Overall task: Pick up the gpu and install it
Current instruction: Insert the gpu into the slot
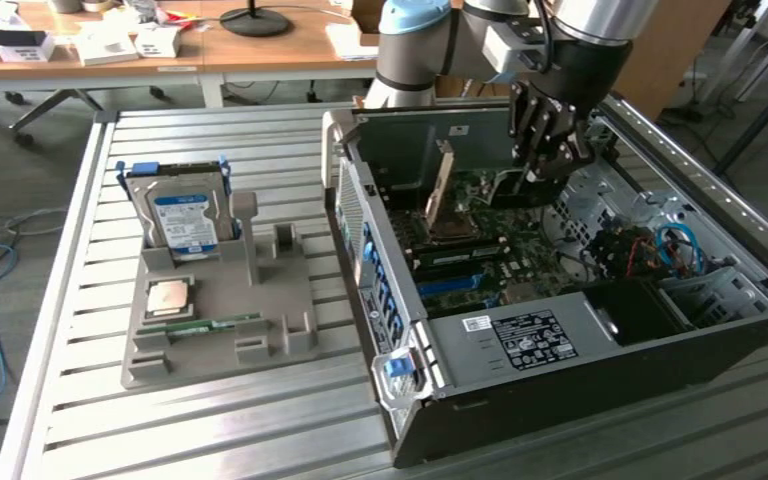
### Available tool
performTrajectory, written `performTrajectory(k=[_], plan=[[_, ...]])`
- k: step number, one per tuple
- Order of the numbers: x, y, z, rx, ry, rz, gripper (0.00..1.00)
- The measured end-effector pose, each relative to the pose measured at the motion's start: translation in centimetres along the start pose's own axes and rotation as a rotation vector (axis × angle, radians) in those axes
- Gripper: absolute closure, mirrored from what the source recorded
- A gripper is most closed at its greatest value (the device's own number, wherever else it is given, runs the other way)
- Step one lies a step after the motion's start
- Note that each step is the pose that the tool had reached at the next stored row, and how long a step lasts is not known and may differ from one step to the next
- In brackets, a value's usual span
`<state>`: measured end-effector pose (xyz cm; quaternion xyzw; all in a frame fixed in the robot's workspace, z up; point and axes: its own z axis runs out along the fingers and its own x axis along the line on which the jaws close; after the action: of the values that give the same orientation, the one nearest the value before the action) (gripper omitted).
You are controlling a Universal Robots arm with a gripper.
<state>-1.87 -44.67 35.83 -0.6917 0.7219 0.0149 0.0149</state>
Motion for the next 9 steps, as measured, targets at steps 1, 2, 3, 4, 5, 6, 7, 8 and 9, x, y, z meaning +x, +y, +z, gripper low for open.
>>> performTrajectory(k=[1,2,3,4,5,6,7,8,9], plan=[[0.12,0.0,0.0,0.0,0.0,0.0,0.74],[0.2,-0.01,0.0,0.0,0.0001,0.0,0.74],[0.24,0.0,0.03,0.0001,0.0,0.0,0.74],[0.25,0.0,0.09,0.0001,-0.0002,0.0,0.74],[0.27,0.01,0.18,0.0001,0.0,0.0,0.74],[0.28,0.0,0.27,0.0,0.0,0.0,0.74],[0.29,0.01,0.39,0.0,0.0,0.0,0.74],[0.3,0.0,0.53,0.0,0.0,0.0,0.74],[0.3,0.0,0.71,0.0001,-0.0001,0.0,0.74]])
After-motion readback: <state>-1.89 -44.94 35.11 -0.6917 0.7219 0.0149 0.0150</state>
